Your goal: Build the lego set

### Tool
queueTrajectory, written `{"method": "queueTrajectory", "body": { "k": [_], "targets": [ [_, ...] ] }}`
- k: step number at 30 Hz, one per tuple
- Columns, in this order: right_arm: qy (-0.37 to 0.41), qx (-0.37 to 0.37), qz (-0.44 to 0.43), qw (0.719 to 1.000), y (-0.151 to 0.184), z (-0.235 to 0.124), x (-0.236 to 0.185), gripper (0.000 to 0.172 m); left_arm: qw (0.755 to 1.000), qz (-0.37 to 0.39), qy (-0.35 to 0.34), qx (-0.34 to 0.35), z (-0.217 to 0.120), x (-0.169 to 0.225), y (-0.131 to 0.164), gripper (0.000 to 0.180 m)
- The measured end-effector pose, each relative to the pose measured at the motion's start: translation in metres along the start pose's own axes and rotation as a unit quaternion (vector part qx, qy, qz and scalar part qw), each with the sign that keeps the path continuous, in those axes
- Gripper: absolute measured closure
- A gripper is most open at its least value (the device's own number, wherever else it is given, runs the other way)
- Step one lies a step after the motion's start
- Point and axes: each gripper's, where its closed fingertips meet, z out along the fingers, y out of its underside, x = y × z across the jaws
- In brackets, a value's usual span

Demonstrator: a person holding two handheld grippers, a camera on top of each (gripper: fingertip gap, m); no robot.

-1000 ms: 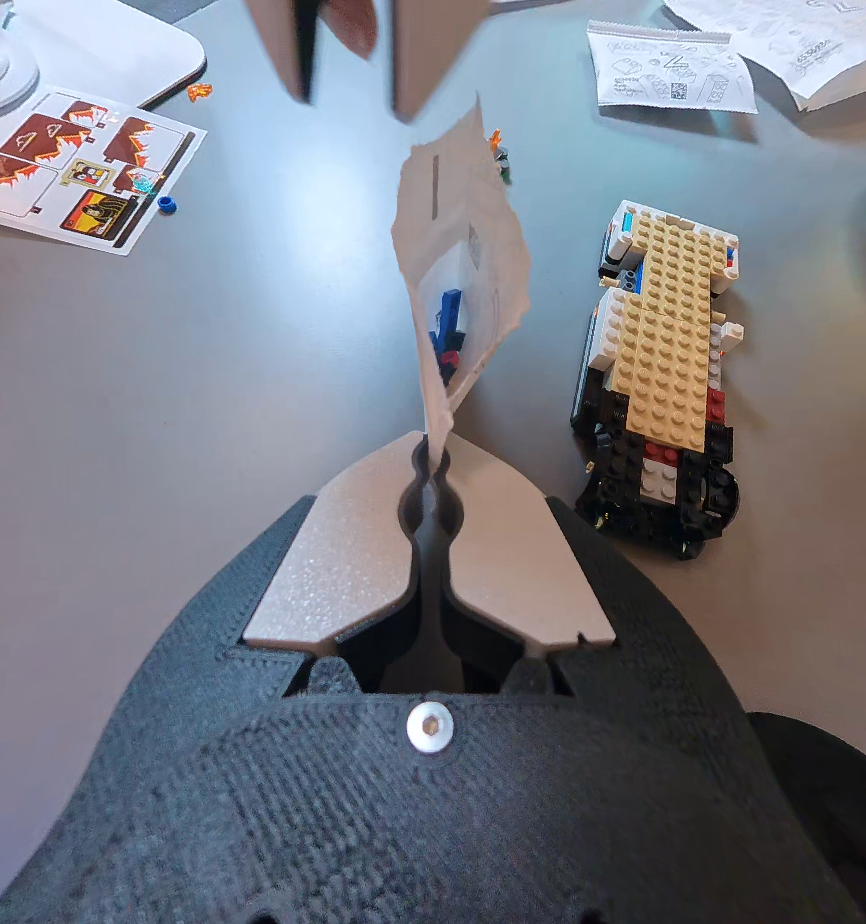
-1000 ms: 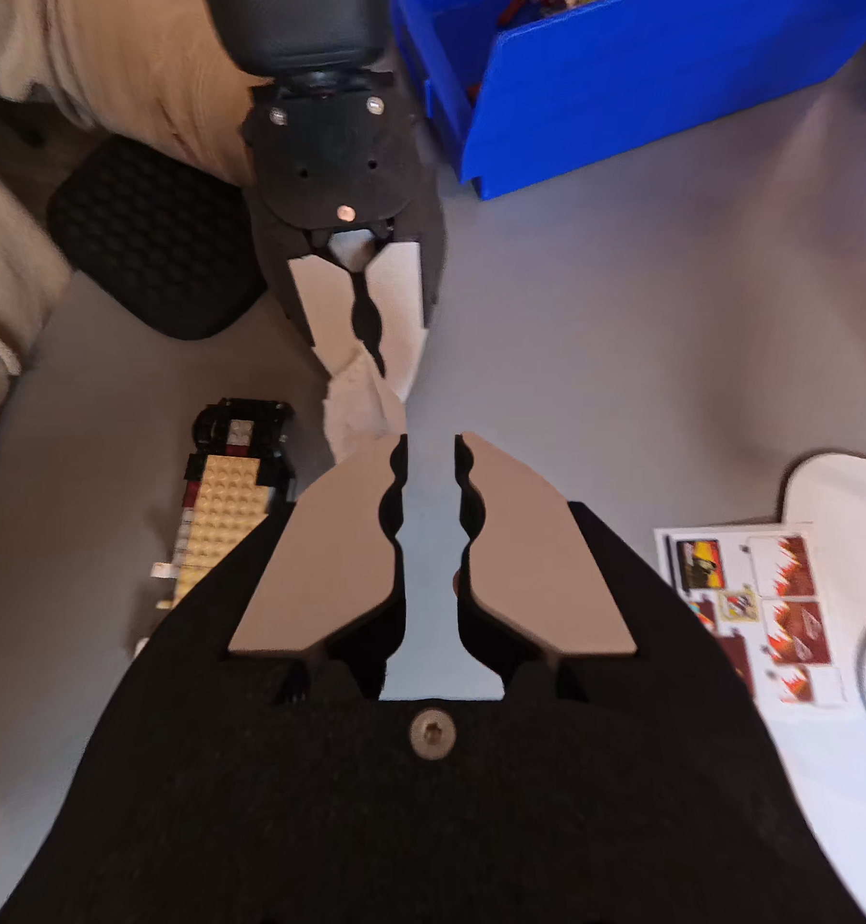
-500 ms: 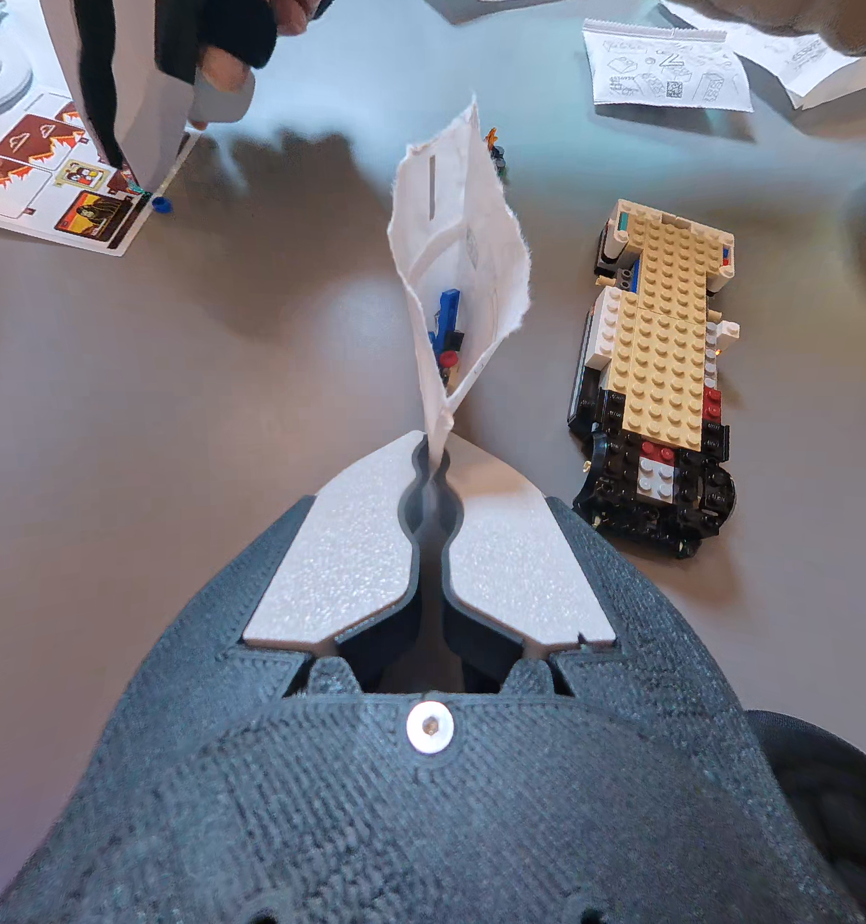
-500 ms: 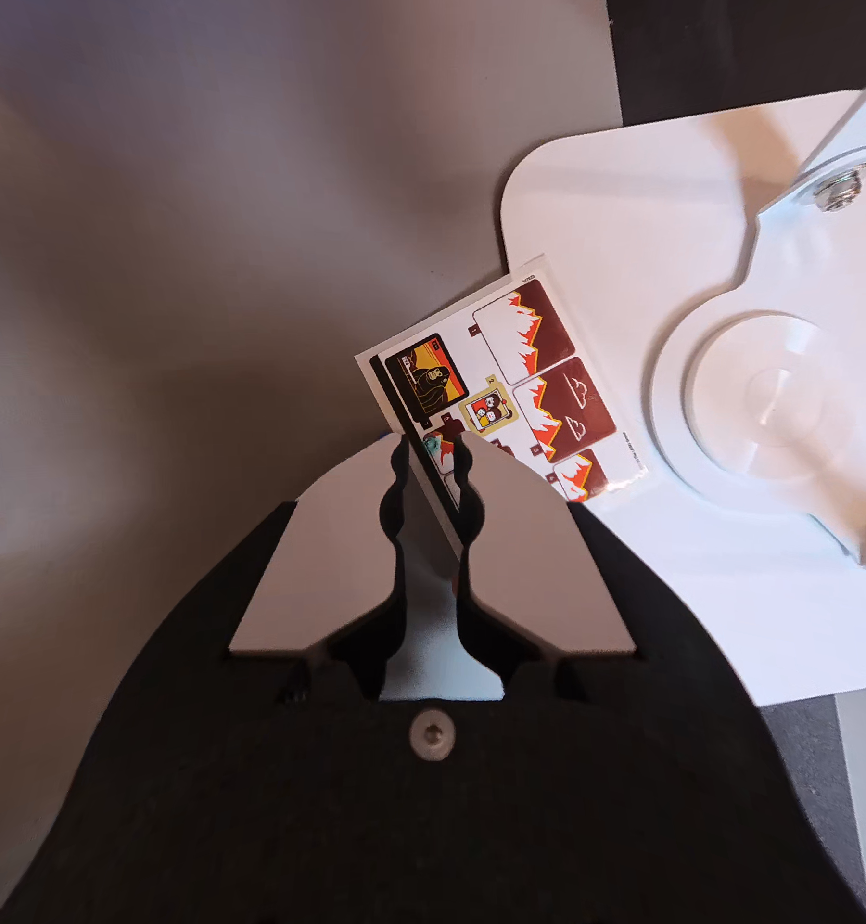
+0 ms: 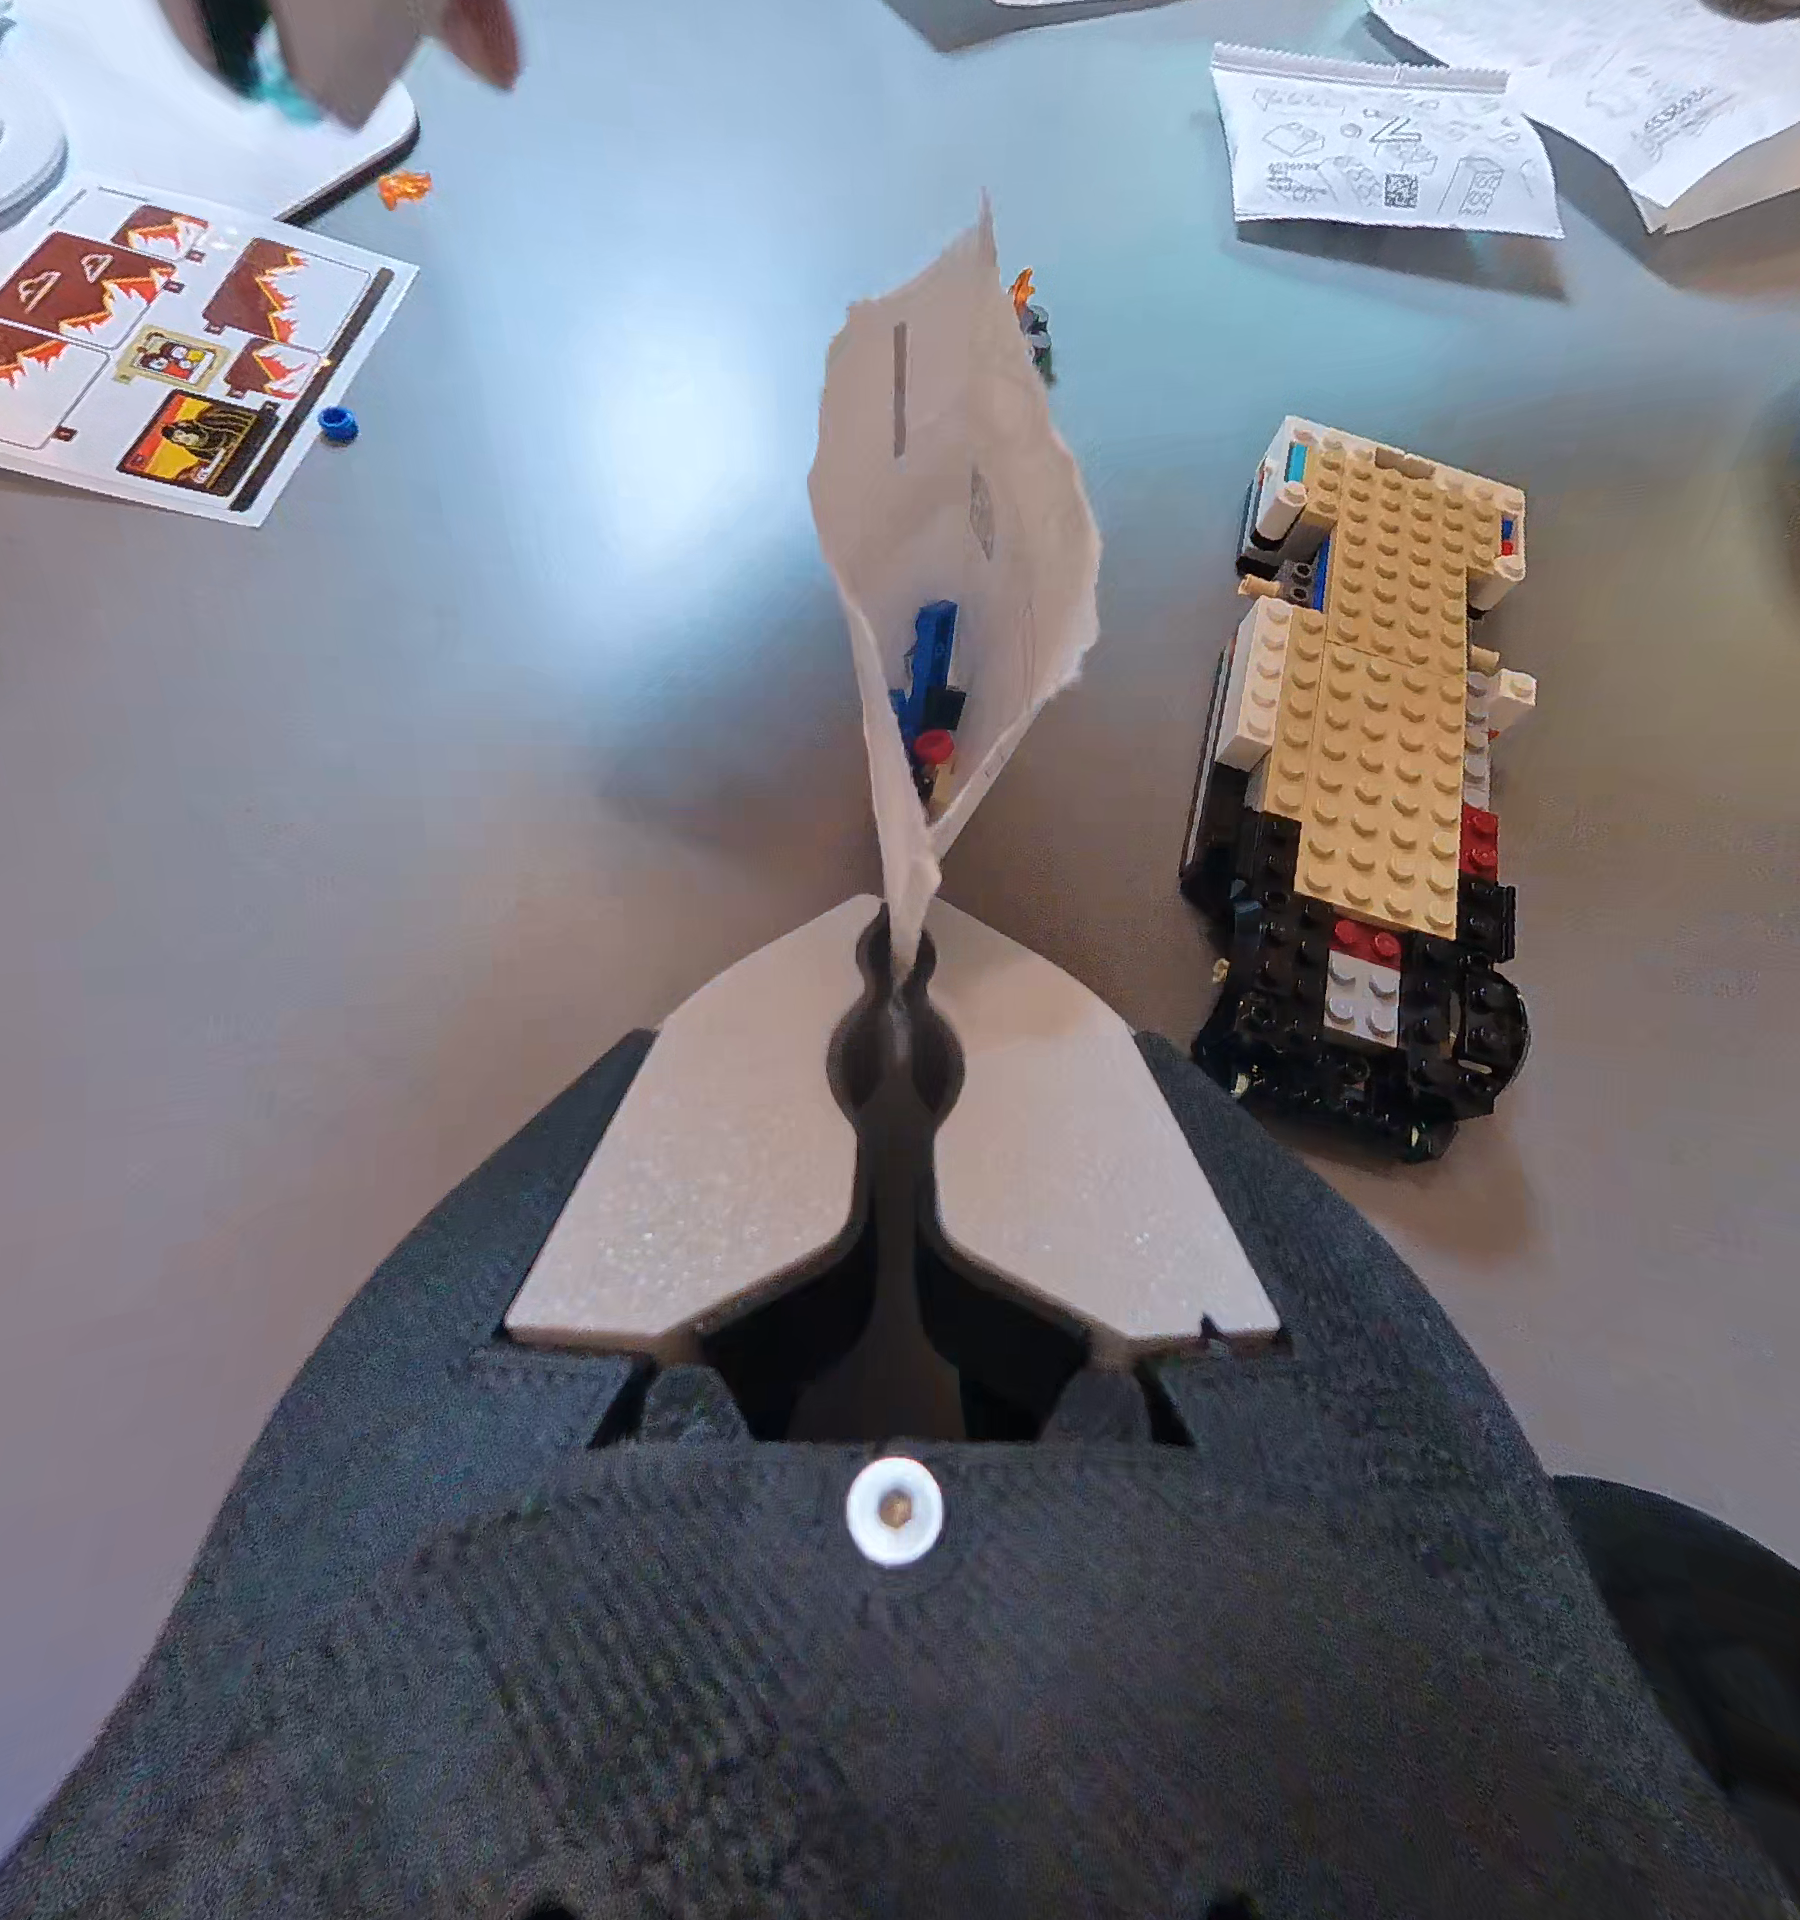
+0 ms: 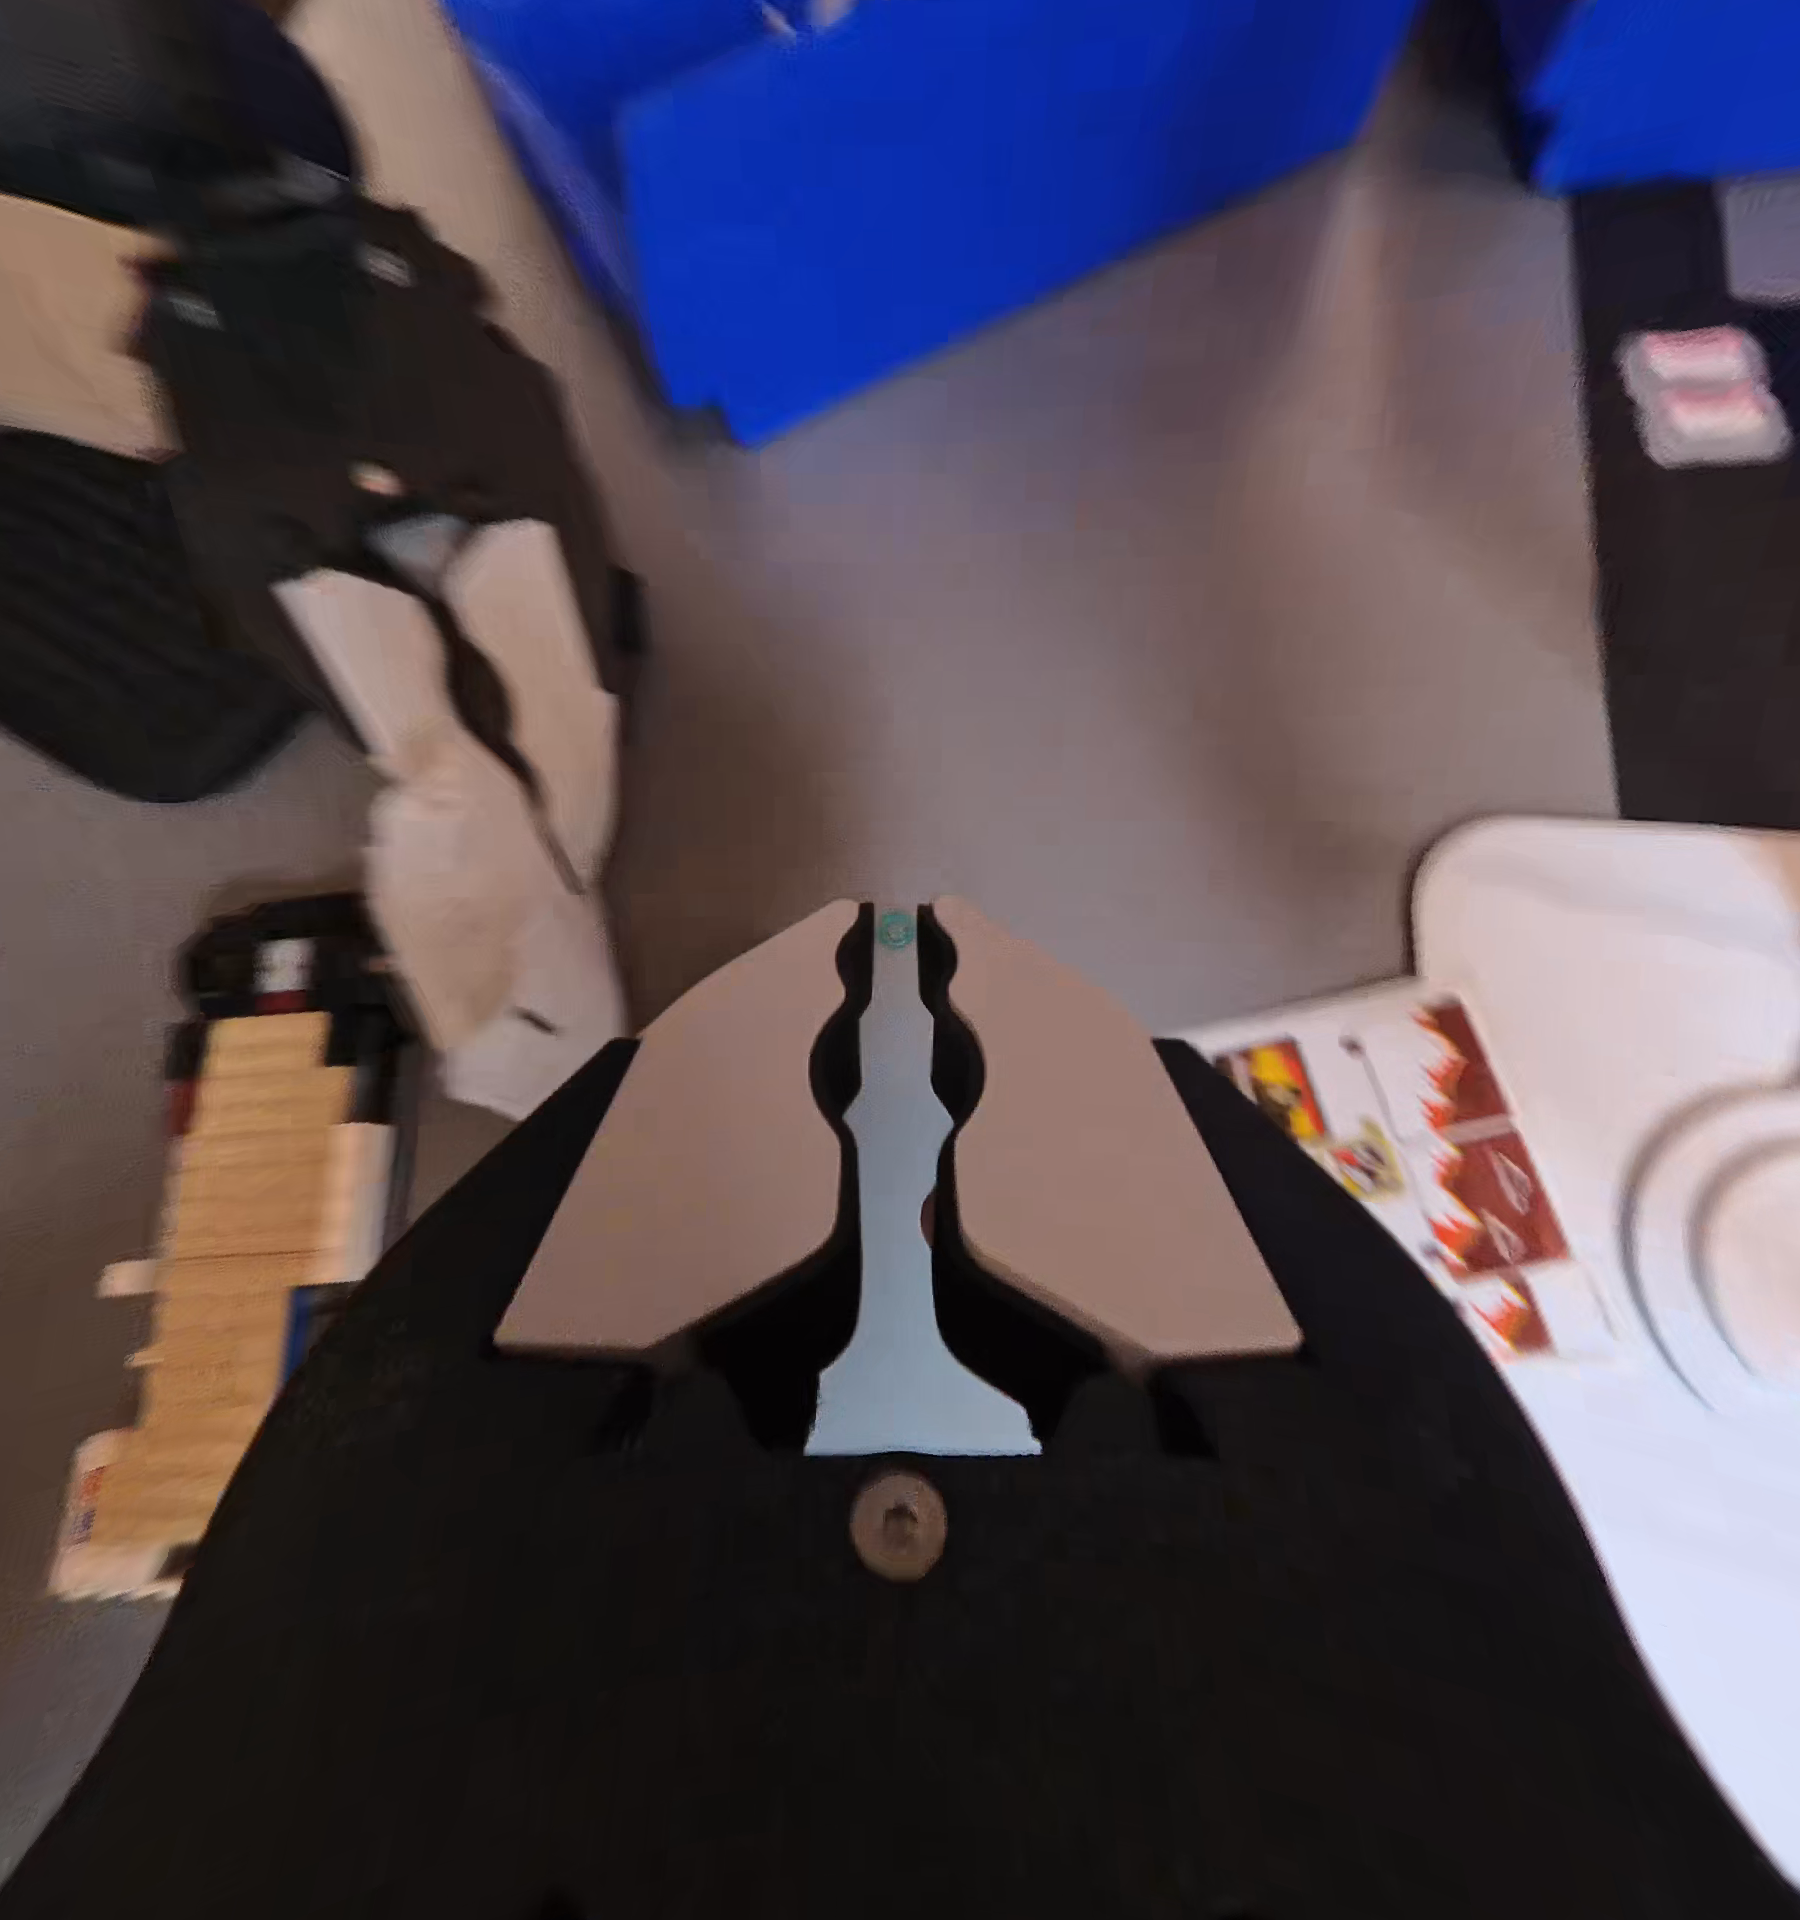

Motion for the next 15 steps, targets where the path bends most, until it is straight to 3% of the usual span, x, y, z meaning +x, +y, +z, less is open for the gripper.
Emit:
{"method": "queueTrajectory", "body": {
  "k": [5, 12, 15],
  "targets": [
    [-0.076, -0.025, -0.064, 0.995, -0.009, 0.008, -0.071, 0.164, 1.0, 0.001, -0.001, -0.001, 0.0, 0.0, 0.0, 0.18],
    [-0.057, -0.052, -0.069, 0.995, 0.003, 0.013, -0.071, 0.155, 1.0, 0.001, 0.0, -0.001, 0.0, 0.001, 0.0, 0.18],
    [-0.016, -0.048, -0.062, 0.997, 0.002, 0.005, -0.047, 0.154, 1.0, 0.002, -0.001, -0.002, 0.0, 0.001, 0.0, 0.18]
  ]
}}
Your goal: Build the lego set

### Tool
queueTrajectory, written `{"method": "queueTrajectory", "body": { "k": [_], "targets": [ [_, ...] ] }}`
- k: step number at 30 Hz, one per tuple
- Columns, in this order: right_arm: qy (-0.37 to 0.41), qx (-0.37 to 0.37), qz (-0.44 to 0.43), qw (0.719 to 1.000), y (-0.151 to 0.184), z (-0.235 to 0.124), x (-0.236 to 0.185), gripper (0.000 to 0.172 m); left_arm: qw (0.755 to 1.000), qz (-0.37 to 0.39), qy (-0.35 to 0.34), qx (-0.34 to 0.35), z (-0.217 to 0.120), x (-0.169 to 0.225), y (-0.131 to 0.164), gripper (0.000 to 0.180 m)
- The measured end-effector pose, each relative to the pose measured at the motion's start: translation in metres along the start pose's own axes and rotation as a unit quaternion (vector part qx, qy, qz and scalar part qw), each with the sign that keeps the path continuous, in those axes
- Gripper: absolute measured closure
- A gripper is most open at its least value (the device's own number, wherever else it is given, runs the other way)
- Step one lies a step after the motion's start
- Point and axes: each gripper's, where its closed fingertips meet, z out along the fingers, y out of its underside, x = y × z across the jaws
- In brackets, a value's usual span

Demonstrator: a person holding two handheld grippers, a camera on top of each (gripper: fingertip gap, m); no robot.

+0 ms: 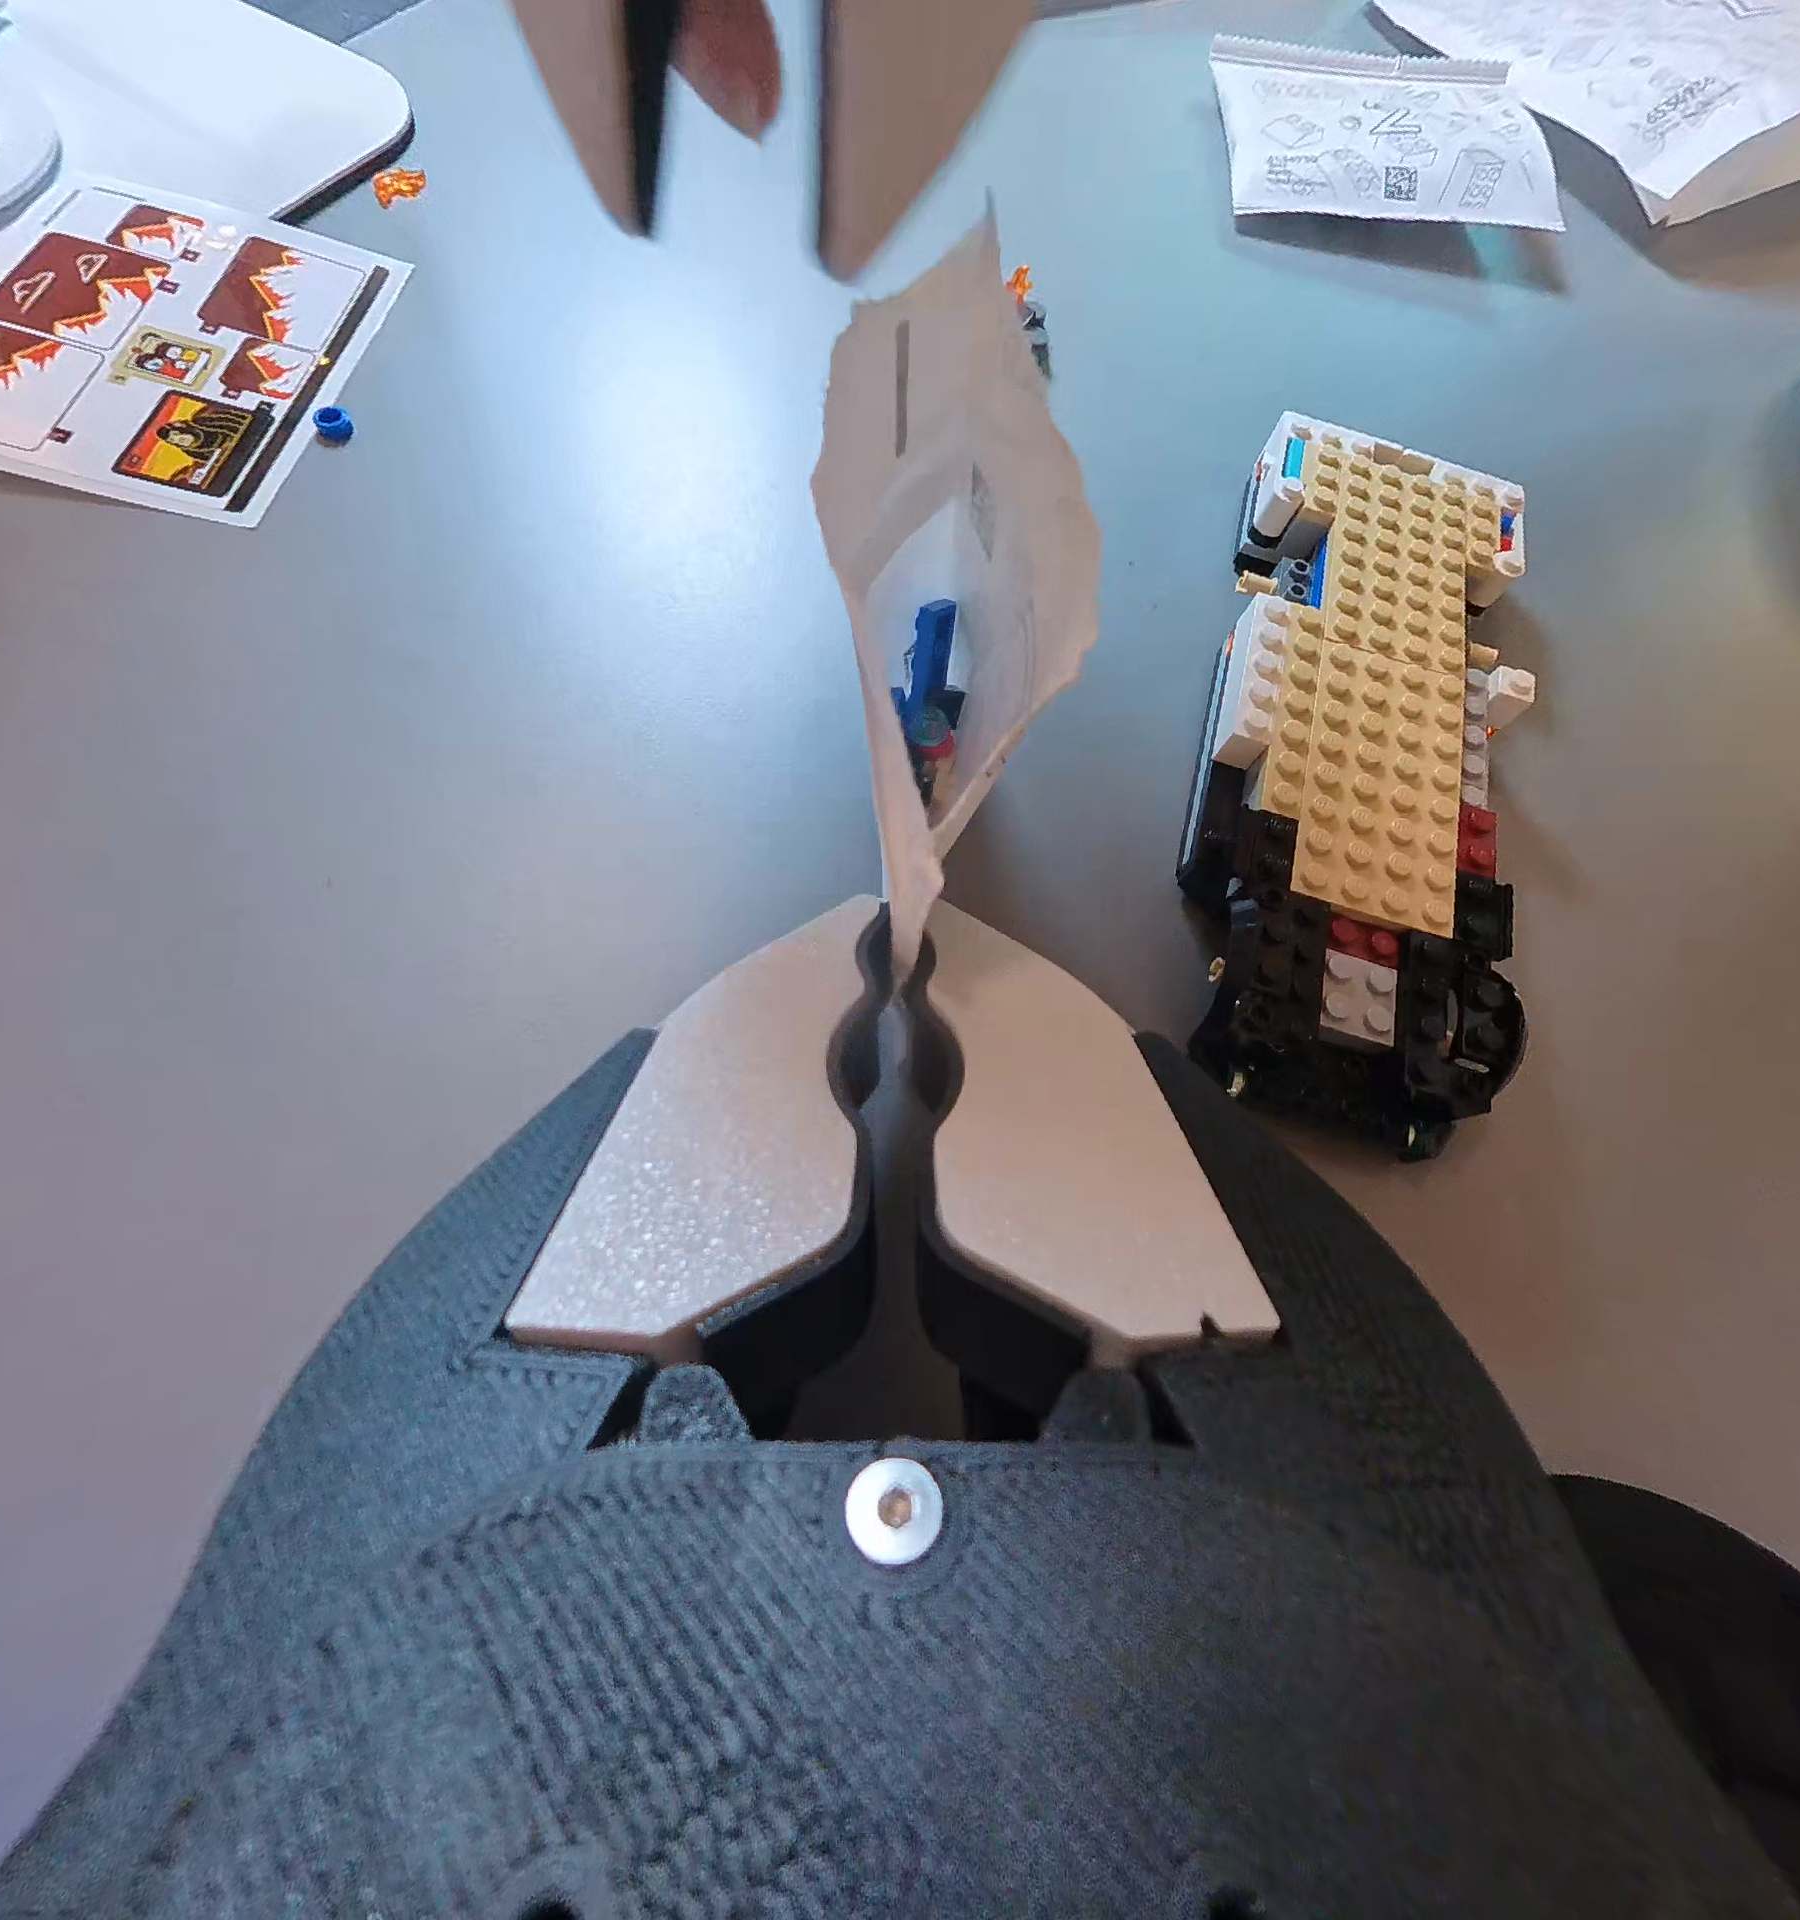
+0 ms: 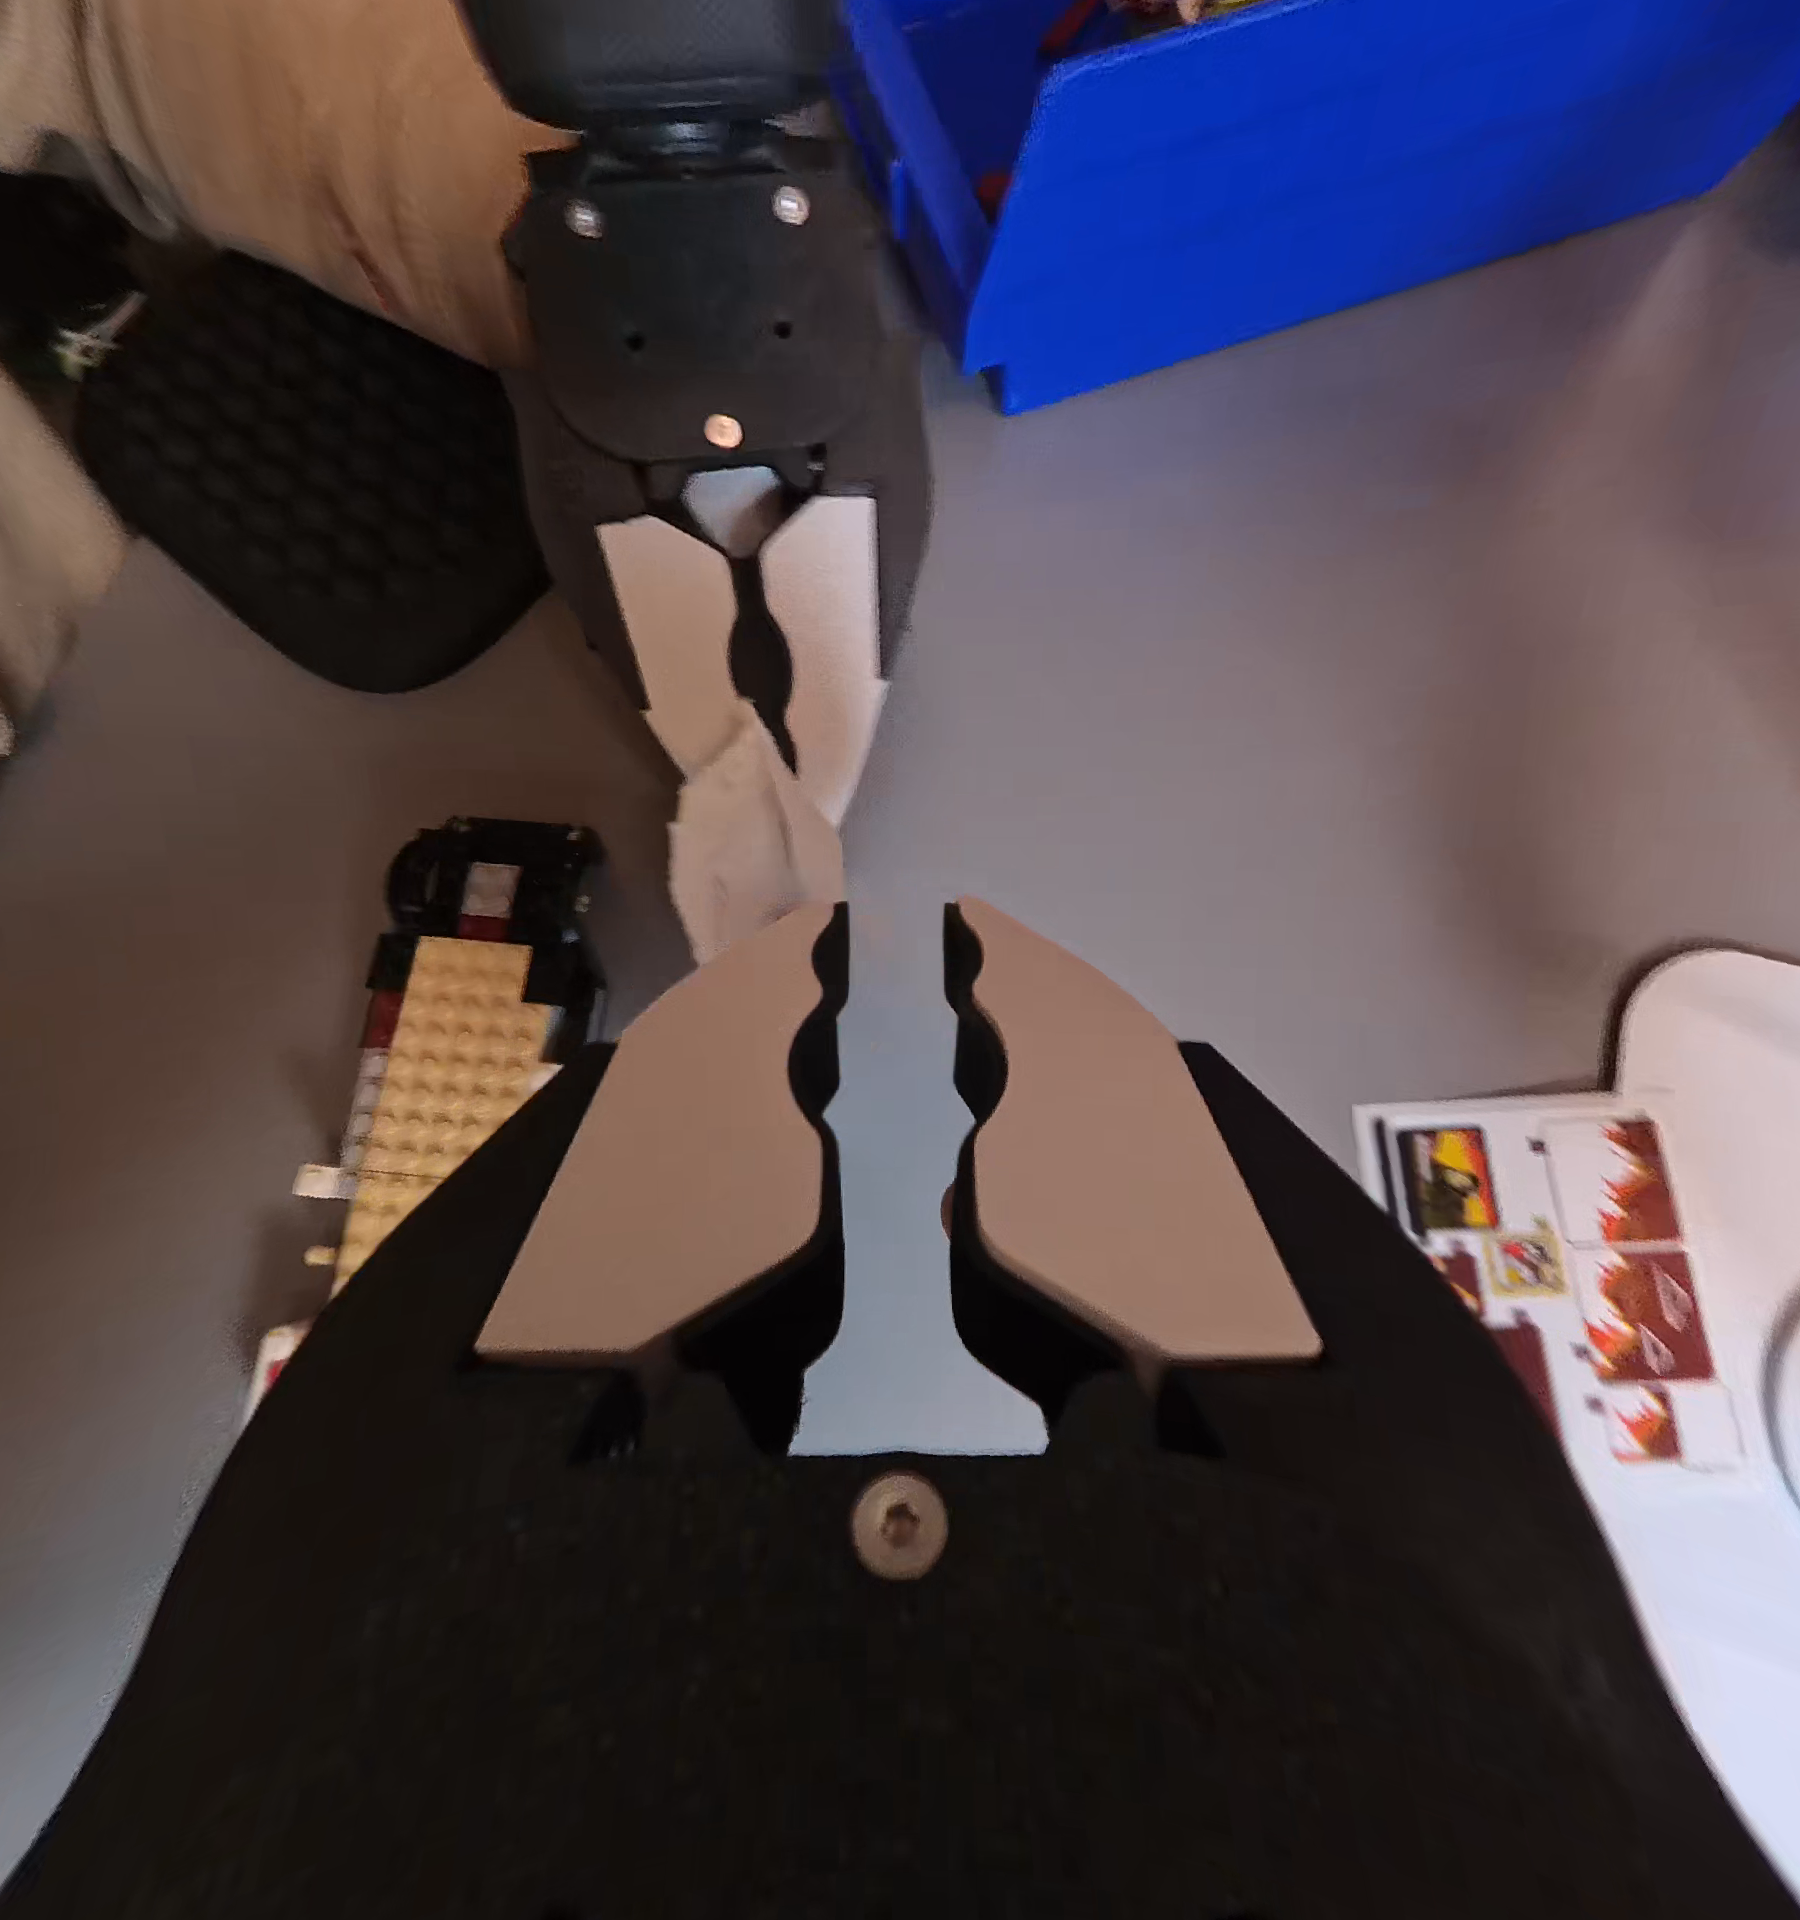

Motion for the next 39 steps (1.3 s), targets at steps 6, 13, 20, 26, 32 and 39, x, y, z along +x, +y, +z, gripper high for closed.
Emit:
{"method": "queueTrajectory", "body": {
  "k": [6, 13, 20, 26, 32, 39],
  "targets": [
    [0.136, -0.064, 0.099, 0.984, 0.07, -0.006, 0.103, 0.155, 1.0, 0.003, -0.001, -0.001, 0.0, 0.0, 0.0, 0.18],
    [0.124, -0.09, 0.137, 0.979, 0.101, 0.016, 0.12, 0.155, 1.0, 0.0, 0.002, -0.001, 0.0, 0.0, 0.0, 0.18],
    [0.114, -0.114, 0.142, 0.977, 0.106, 0.022, 0.119, 0.164, 1.0, 0.0, 0.002, 0.0, 0.0, 0.0, 0.0, 0.18],
    [0.071, -0.047, 0.101, 0.991, 0.061, 0.013, 0.087, 0.164, 1.0, -0.001, 0.002, -0.001, 0.0, 0.0, 0.0, 0.18],
    [-0.046, 0.025, 0.016, 0.998, -0.015, -0.002, -0.011, 0.164, 1.0, 0.0, 0.001, -0.001, 0.0, 0.0, 0.0, 0.18],
    [-0.023, -0.004, 0.007, 1.0, -0.002, 0.004, -0.024, 0.154, 1.0, 0.002, 0.001, -0.002, 0.0, 0.001, 0.0, 0.18]
  ]
}}
